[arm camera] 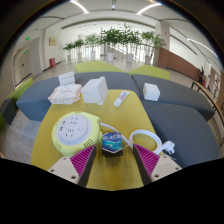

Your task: Unplug charger

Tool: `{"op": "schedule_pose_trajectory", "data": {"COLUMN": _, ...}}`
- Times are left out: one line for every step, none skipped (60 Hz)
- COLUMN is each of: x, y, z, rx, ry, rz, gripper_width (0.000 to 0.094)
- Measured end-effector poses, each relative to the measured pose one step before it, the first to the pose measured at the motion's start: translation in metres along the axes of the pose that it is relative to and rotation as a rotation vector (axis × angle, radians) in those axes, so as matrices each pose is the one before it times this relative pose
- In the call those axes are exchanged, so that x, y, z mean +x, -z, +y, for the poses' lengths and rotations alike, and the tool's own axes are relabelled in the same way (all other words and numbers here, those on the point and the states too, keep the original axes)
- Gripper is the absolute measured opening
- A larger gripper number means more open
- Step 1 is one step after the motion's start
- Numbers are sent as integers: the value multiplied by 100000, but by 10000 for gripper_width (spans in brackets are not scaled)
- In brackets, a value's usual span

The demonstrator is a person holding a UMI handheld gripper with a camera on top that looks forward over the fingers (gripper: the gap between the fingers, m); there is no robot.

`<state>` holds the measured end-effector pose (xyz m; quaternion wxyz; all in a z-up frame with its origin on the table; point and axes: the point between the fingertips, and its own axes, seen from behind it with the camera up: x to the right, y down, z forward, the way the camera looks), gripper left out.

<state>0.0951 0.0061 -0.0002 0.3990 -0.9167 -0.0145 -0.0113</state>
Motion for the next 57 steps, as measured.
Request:
{"op": "schedule_pose_trajectory", "data": {"x": 185, "y": 224, "z": -183, "rx": 710, "ry": 615, "rz": 520, "gripper_width": 787}}
{"op": "schedule_pose_trajectory", "data": {"x": 120, "y": 217, "z": -222, "rx": 710, "ry": 523, "rz": 389, "gripper_width": 816}}
{"op": "schedule_pose_trajectory", "data": {"x": 69, "y": 249, "z": -153, "rx": 668, "ry": 494, "rz": 227, "gripper_width": 835}}
{"op": "schedule_pose_trajectory", "data": {"x": -8, "y": 267, "z": -135, "rx": 525, "ry": 417, "rz": -70, "gripper_width": 855}}
{"op": "schedule_pose_trajectory", "data": {"x": 16, "y": 308, "z": -112, "rx": 356, "ry": 270, "rz": -52, "gripper_width": 854}}
{"op": "schedule_pose_trajectory", "data": {"x": -3, "y": 336, "z": -90, "rx": 245, "ry": 172, "rz": -105, "gripper_width": 851}}
{"op": "schedule_pose_trajectory", "data": {"x": 43, "y": 323, "z": -134, "rx": 118, "ry": 37, "rz": -436, "gripper_width": 850}}
{"op": "schedule_pose_trajectory", "data": {"x": -102, "y": 342, "z": -61, "rx": 125, "ry": 186, "rz": -347, "gripper_width": 850}}
{"op": "schedule_pose_trajectory", "data": {"x": -69, "y": 373, "z": -104, "rx": 236, "ry": 214, "rz": -384, "gripper_width": 850}}
{"op": "schedule_pose_trajectory", "data": {"x": -73, "y": 420, "z": -110, "rx": 308, "ry": 203, "rz": -346, "gripper_width": 850}}
{"op": "schedule_pose_trajectory", "data": {"x": -66, "y": 447, "z": -94, "rx": 332, "ry": 206, "rz": -310, "gripper_width": 851}}
{"op": "schedule_pose_trajectory", "data": {"x": -47, "y": 488, "z": -86, "rx": 264, "ry": 296, "rz": -205, "gripper_width": 850}}
{"op": "schedule_pose_trajectory", "data": {"x": -29, "y": 512, "z": -91, "rx": 153, "ry": 355, "rz": -169, "gripper_width": 848}}
{"op": "schedule_pose_trajectory", "data": {"x": -51, "y": 496, "z": -63, "rx": 154, "ry": 395, "rz": -172, "gripper_width": 847}}
{"op": "schedule_pose_trajectory", "data": {"x": -37, "y": 510, "z": -81, "rx": 220, "ry": 388, "rz": -154, "gripper_width": 846}}
{"op": "schedule_pose_trajectory", "data": {"x": -9, "y": 445, "z": -27, "rx": 380, "ry": 317, "rz": -146, "gripper_width": 848}}
{"op": "schedule_pose_trajectory", "data": {"x": 32, "y": 942, "z": -108, "rx": 156, "ry": 242, "rz": 8, "gripper_width": 848}}
{"op": "schedule_pose_trajectory", "data": {"x": -15, "y": 520, "z": -95, "rx": 285, "ry": 194, "rz": -34, "gripper_width": 849}}
{"op": "schedule_pose_trajectory", "data": {"x": -22, "y": 575, "z": -87, "rx": 372, "ry": 90, "rz": -11, "gripper_width": 849}}
{"op": "schedule_pose_trajectory", "data": {"x": 8, "y": 591, "z": -87, "rx": 564, "ry": -146, "rz": 52, "gripper_width": 849}}
{"op": "schedule_pose_trajectory", "data": {"x": 17, "y": 625, "z": -89, "rx": 605, "ry": -263, "rz": 71, "gripper_width": 847}}
{"op": "schedule_pose_trajectory", "data": {"x": 19, "y": 599, "z": -33, "rx": 446, "ry": -199, "rz": 14, "gripper_width": 848}}
{"op": "schedule_pose_trajectory", "data": {"x": -24, "y": 614, "z": -19, "rx": 382, "ry": -140, "rz": -92, "gripper_width": 848}}
{"op": "schedule_pose_trajectory", "data": {"x": -16, "y": 213, "z": 32, "rx": 516, "ry": -207, "rz": -158, "gripper_width": 848}}
{"op": "schedule_pose_trajectory", "data": {"x": -48, "y": 826, "z": 29, "rx": 337, "ry": -419, "rz": 136, "gripper_width": 847}}
{"op": "schedule_pose_trajectory", "data": {"x": 36, "y": 533, "z": 13, "rx": 446, "ry": -677, "rz": 230, "gripper_width": 847}}
{"op": "schedule_pose_trajectory", "data": {"x": 36, "y": 514, "z": 19, "rx": 421, "ry": -768, "rz": 343, "gripper_width": 847}}
{"op": "schedule_pose_trajectory", "data": {"x": 48, "y": 510, "z": 61, "rx": 311, "ry": -666, "rz": 264, "gripper_width": 847}}
{"op": "schedule_pose_trajectory", "data": {"x": 14, "y": 501, "z": 90, "rx": 273, "ry": -499, "rz": 146, "gripper_width": 848}}
{"op": "schedule_pose_trajectory", "data": {"x": -17, "y": 503, "z": 87, "rx": 235, "ry": -410, "rz": 26, "gripper_width": 848}}
{"op": "schedule_pose_trajectory", "data": {"x": 49, "y": 259, "z": 88, "rx": 315, "ry": -538, "rz": -31, "gripper_width": 848}}
{"op": "schedule_pose_trajectory", "data": {"x": -23, "y": 435, "z": 87, "rx": 257, "ry": -571, "rz": 99, "gripper_width": 849}}
{"op": "schedule_pose_trajectory", "data": {"x": -62, "y": 420, "z": 120, "rx": 217, "ry": -504, "rz": -28, "gripper_width": 849}}
{"op": "schedule_pose_trajectory", "data": {"x": -139, "y": 250, "z": 53, "rx": 284, "ry": -335, "rz": -340, "gripper_width": 850}}
{"op": "schedule_pose_trajectory", "data": {"x": -155, "y": 378, "z": 79, "rx": 314, "ry": -193, "rz": -445, "gripper_width": 850}}
{"op": "schedule_pose_trajectory", "data": {"x": -125, "y": 603, "z": 93, "rx": 435, "ry": -92, "rz": -282, "gripper_width": 848}}
{"op": "schedule_pose_trajectory", "data": {"x": -97, "y": 308, "z": -1, "rx": 492, "ry": -71, "rz": -354, "gripper_width": 849}}
{"op": "schedule_pose_trajectory", "data": {"x": -98, "y": 211, "z": 36, "rx": 413, "ry": -53, "rz": -382, "gripper_width": 850}}
{"op": "schedule_pose_trajectory", "data": {"x": -94, "y": 273, "z": 12, "rx": 418, "ry": -3, "rz": -388, "gripper_width": 849}}
{"op": "schedule_pose_trajectory", "data": {"x": -78, "y": 232, "z": -39, "rx": 622, "ry": -67, "rz": -306, "gripper_width": 851}}
{"op": "schedule_pose_trajectory", "data": {"x": -80, "y": -64, "z": -167, "rx": 866, "ry": -127, "rz": -318, "gripper_width": 851}}
{"op": "schedule_pose_trajectory", "data": {"x": -38, "y": 114, "z": -150, "rx": 932, "ry": -24, "rz": -57, "gripper_width": 851}}
{"op": "schedule_pose_trajectory", "data": {"x": -50, "y": 150, "z": 33, "rx": 893, "ry": 50, "rz": 99, "gripper_width": 850}}
{"op": "schedule_pose_trajectory", "data": {"x": 50, "y": 136, "z": -88, "rx": 713, "ry": 335, "rz": 59, "gripper_width": 852}}
{"op": "schedule_pose_trajectory", "data": {"x": 8, "y": 333, "z": 4, "rx": 552, "ry": 638, "rz": 229, "gripper_width": 850}}
{"op": "schedule_pose_trajectory", "data": {"x": 20, "y": 34, "z": 1, "rx": 361, "ry": 252, "rz": -188, "gripper_width": 848}}
{"op": "schedule_pose_trajectory", "data": {"x": -17, "y": 47, "z": 59, "rx": 13, "ry": -548, "rz": -448, "gripper_width": 846}}
{"op": "schedule_pose_trajectory", "data": {"x": 34, "y": 35, "z": 79, "rx": -176, "ry": -888, "rz": -468, "gripper_width": 845}}
{"op": "schedule_pose_trajectory", "data": {"x": 89, "y": 9, "z": 36, "rx": 80, "ry": -611, "rz": -231, "gripper_width": 848}}
{"op": "schedule_pose_trajectory", "data": {"x": 143, "y": 40, "z": -22, "rx": 360, "ry": -116, "rz": 129, "gripper_width": 850}}
{"op": "schedule_pose_trajectory", "data": {"x": 204, "y": 67, "z": -58, "rx": 483, "ry": 80, "rz": 437, "gripper_width": 850}}
{"op": "schedule_pose_trajectory", "data": {"x": 281, "y": -13, "z": -29, "rx": 474, "ry": -1, "rz": 752, "gripper_width": 850}}
{"op": "schedule_pose_trajectory", "data": {"x": 373, "y": -237, "z": -16, "rx": 345, "ry": -240, "rz": 817, "gripper_width": 850}}
{"op": "schedule_pose_trajectory", "data": {"x": 287, "y": -36, "z": 14, "rx": 260, "ry": -452, "rz": 699, "gripper_width": 851}}
{"op": "schedule_pose_trajectory", "data": {"x": 198, "y": -63, "z": 9, "rx": 266, "ry": -731, "rz": 366, "gripper_width": 847}}
{"op": "schedule_pose_trajectory", "data": {"x": 159, "y": -105, "z": 54, "rx": 263, "ry": -781, "rz": -105, "gripper_width": 839}}
{"op": "schedule_pose_trajectory", "data": {"x": -51, "y": -30, "z": 57, "rx": -57, "ry": -1005, "rz": -683, "gripper_width": 834}}
